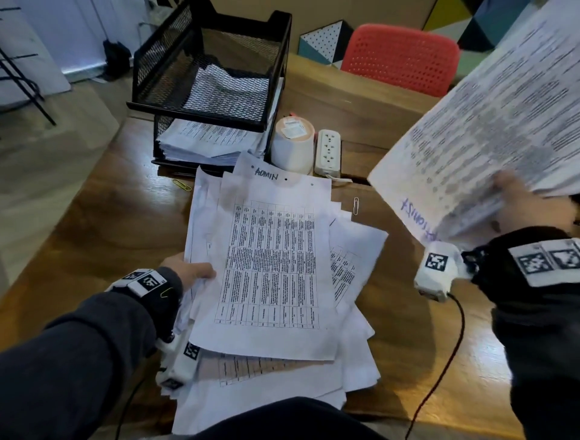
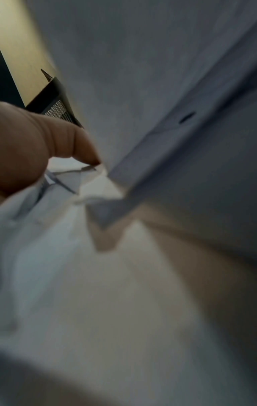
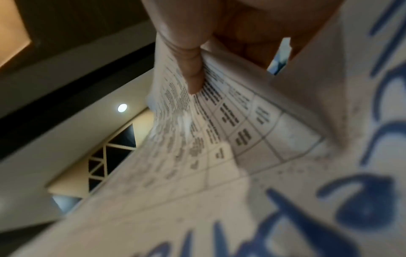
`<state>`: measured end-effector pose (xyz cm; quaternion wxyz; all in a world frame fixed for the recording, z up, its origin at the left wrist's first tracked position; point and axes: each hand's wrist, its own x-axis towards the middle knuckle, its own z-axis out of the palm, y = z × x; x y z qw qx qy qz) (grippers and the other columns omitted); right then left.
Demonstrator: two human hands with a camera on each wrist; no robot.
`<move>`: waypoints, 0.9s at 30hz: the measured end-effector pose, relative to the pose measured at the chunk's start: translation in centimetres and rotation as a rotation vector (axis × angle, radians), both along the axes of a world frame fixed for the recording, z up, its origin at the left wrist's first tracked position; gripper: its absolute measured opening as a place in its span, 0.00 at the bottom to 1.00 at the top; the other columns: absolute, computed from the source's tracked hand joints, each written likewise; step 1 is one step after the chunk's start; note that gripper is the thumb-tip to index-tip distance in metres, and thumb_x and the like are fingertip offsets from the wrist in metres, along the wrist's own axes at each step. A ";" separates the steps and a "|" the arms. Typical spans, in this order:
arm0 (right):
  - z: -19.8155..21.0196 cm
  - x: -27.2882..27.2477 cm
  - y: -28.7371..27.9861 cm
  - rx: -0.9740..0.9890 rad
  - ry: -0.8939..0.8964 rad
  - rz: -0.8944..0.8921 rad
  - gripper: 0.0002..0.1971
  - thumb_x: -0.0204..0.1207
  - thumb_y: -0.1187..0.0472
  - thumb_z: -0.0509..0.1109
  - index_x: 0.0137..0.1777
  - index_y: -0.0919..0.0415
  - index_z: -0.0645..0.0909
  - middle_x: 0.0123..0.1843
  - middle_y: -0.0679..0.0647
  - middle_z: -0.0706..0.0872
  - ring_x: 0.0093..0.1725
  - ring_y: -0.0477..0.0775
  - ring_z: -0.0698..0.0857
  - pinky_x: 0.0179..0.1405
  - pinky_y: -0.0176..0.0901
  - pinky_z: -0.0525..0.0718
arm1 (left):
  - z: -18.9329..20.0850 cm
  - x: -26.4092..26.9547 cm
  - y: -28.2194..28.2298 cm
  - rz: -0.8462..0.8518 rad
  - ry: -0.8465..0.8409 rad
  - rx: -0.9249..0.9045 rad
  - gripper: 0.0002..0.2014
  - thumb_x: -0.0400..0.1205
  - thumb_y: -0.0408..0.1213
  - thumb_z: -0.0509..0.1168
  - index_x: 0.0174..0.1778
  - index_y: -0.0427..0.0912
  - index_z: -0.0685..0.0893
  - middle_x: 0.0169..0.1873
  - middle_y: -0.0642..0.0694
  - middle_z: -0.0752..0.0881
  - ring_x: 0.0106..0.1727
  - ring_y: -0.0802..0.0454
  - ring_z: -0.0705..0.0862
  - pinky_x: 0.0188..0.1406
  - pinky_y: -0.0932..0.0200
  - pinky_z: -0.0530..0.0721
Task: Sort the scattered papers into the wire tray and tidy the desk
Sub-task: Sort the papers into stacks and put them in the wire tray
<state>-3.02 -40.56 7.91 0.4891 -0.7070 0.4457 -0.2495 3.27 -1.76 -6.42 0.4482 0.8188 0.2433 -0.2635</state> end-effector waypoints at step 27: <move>-12.7 -2.1 12.6 0.286 0.522 0.439 0.59 0.62 0.61 0.82 0.82 0.52 0.39 0.77 0.65 0.67 0.71 0.67 0.73 0.65 0.55 0.75 | 0.5 -2.0 -3.3 -0.213 -0.145 0.086 0.30 0.71 0.36 0.75 0.67 0.39 0.73 0.61 0.38 0.82 0.54 0.42 0.80 0.57 0.53 0.78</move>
